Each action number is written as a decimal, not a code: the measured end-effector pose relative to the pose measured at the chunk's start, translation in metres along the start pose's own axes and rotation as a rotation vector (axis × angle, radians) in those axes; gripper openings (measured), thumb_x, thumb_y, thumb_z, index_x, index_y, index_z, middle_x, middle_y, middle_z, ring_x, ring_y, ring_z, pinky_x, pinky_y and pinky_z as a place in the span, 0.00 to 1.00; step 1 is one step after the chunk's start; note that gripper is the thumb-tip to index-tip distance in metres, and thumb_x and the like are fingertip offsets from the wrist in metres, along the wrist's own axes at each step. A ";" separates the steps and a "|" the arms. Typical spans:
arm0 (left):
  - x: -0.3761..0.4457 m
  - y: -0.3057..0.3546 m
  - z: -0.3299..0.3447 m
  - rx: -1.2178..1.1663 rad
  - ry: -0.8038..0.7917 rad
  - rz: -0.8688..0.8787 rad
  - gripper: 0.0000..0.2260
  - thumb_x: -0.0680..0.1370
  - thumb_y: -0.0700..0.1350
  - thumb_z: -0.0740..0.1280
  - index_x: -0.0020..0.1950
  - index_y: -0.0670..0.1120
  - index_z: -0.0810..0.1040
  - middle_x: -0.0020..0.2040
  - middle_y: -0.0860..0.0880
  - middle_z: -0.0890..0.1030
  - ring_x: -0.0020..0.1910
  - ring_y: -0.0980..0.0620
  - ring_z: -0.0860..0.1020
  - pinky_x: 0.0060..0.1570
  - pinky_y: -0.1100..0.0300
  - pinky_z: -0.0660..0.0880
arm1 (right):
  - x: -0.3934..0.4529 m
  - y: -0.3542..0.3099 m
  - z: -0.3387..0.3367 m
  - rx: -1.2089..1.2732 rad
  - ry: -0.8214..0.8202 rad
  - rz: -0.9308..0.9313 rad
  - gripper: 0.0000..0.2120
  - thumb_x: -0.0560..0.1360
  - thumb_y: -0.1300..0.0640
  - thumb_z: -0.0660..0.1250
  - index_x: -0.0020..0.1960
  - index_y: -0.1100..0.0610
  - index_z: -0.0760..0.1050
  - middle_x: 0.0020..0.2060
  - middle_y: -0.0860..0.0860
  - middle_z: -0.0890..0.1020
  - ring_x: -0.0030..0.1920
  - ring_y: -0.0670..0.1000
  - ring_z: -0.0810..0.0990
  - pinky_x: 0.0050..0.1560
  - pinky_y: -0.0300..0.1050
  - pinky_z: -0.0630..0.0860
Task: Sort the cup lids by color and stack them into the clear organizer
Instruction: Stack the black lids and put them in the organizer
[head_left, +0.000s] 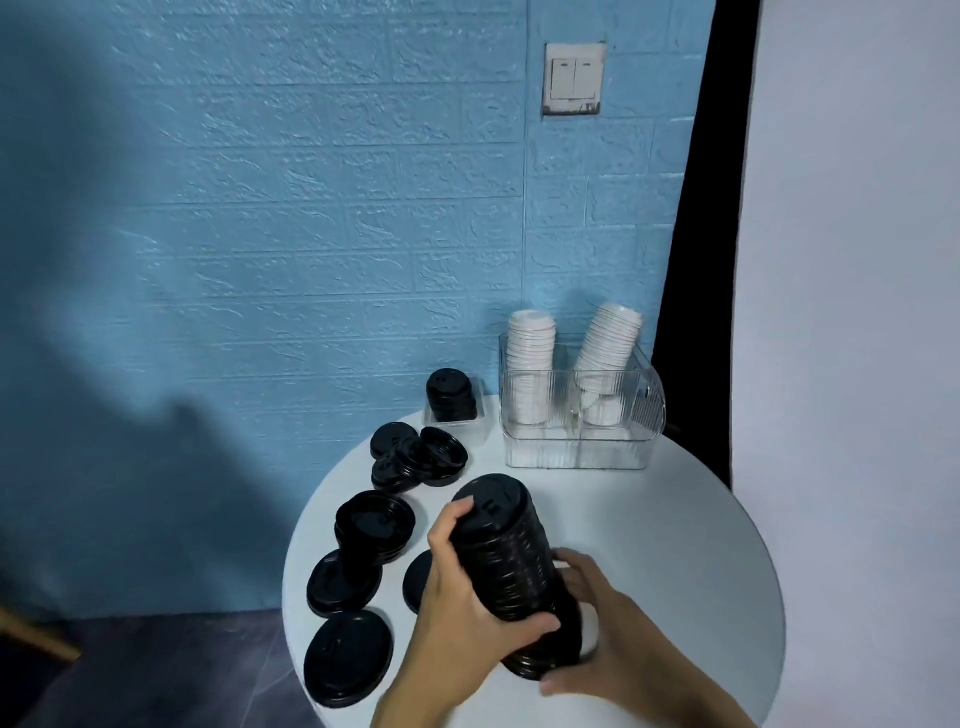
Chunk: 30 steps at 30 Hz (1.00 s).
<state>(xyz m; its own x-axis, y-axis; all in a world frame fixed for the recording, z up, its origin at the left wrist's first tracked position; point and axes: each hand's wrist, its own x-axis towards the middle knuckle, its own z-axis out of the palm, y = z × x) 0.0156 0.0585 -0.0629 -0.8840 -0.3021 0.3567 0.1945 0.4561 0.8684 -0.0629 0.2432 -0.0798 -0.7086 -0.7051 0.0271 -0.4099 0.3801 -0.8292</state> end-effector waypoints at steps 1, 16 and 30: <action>0.001 0.000 0.000 -0.001 -0.010 -0.002 0.56 0.56 0.49 0.86 0.68 0.73 0.51 0.66 0.63 0.70 0.63 0.69 0.71 0.57 0.78 0.68 | 0.000 0.000 0.000 0.009 -0.008 0.008 0.56 0.58 0.46 0.84 0.75 0.36 0.53 0.64 0.33 0.77 0.66 0.34 0.74 0.70 0.40 0.70; -0.011 -0.010 0.008 0.071 -0.122 0.028 0.56 0.56 0.49 0.84 0.64 0.79 0.46 0.67 0.65 0.63 0.66 0.72 0.67 0.58 0.77 0.66 | 0.005 -0.010 -0.001 -0.041 -0.026 -0.017 0.45 0.59 0.43 0.84 0.70 0.35 0.67 0.60 0.33 0.80 0.64 0.35 0.75 0.67 0.40 0.72; -0.017 -0.017 0.012 0.036 0.010 0.061 0.50 0.60 0.57 0.82 0.67 0.79 0.50 0.67 0.72 0.66 0.65 0.72 0.70 0.58 0.76 0.67 | 0.033 0.000 -0.057 -0.103 -0.267 0.085 0.29 0.69 0.54 0.75 0.66 0.35 0.75 0.63 0.34 0.79 0.63 0.38 0.76 0.68 0.45 0.72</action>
<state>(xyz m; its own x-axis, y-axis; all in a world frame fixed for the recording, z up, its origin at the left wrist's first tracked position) 0.0224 0.0663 -0.0885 -0.8665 -0.2810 0.4125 0.2325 0.5040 0.8318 -0.1189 0.2539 -0.0474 -0.5724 -0.7954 -0.1993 -0.4213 0.4937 -0.7607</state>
